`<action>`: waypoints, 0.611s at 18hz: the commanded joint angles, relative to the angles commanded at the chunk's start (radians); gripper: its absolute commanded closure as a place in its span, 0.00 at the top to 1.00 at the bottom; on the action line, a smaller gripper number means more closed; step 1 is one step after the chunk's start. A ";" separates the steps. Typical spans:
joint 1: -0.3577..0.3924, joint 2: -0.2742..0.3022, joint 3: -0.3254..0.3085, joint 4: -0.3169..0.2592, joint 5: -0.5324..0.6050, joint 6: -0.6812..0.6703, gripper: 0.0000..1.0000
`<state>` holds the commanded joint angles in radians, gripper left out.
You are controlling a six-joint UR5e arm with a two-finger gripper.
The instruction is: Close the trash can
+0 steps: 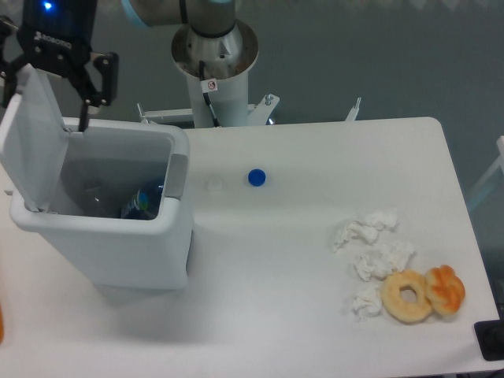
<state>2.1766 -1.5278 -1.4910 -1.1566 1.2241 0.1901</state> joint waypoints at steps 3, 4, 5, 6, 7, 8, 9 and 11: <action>0.046 -0.006 -0.002 0.000 0.000 0.003 1.00; 0.057 -0.009 -0.002 0.000 0.000 0.003 1.00; 0.068 -0.015 -0.002 0.002 0.000 0.003 1.00; 0.075 -0.020 -0.003 0.002 0.000 0.003 1.00; 0.080 -0.021 -0.008 0.003 0.003 0.003 1.00; 0.080 -0.025 -0.014 0.005 0.006 0.008 1.00; 0.080 -0.031 -0.014 0.003 0.006 0.017 1.00; 0.084 -0.049 -0.020 0.005 0.008 0.031 1.00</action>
<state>2.2610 -1.5768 -1.5110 -1.1520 1.2318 0.2208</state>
